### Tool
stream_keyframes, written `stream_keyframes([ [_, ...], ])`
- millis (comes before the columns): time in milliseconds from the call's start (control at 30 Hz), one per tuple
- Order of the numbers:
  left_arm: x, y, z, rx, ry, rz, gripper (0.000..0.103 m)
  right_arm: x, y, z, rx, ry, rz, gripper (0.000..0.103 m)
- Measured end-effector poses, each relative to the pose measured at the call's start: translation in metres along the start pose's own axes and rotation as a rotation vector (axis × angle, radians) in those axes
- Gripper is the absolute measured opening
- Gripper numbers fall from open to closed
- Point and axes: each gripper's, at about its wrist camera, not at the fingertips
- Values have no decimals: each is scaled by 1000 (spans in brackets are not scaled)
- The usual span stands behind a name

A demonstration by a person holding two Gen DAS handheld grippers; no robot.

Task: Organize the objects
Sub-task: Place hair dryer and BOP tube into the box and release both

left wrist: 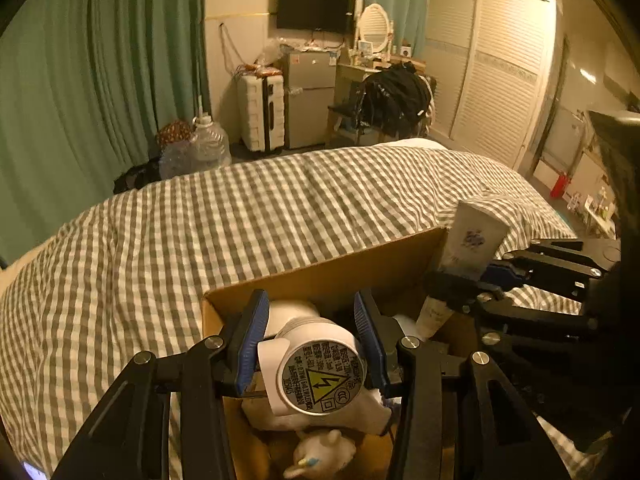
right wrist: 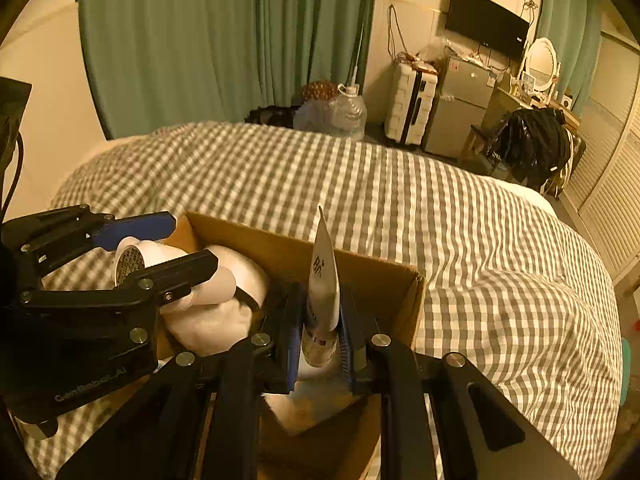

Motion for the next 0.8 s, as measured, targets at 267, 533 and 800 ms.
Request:
stream_keyframes([
  [267, -7, -4, 17, -11, -69, 24, 46, -4, -26, 17, -29, -16, -20, 16],
  [533, -7, 8, 12, 41, -73, 25, 70, 2, 0, 25, -71, -48, 41, 49],
  [800, 7, 52, 0, 88, -37, 72, 86, 19, 42, 17, -86, -83, 98, 64],
])
Point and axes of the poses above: each gripper's, at about its wrist camera, not at the fingertips, and y roughly against the way its jaws point, z to its right, x to its top, and after that the axes turned 1 degree about -y, right-handed
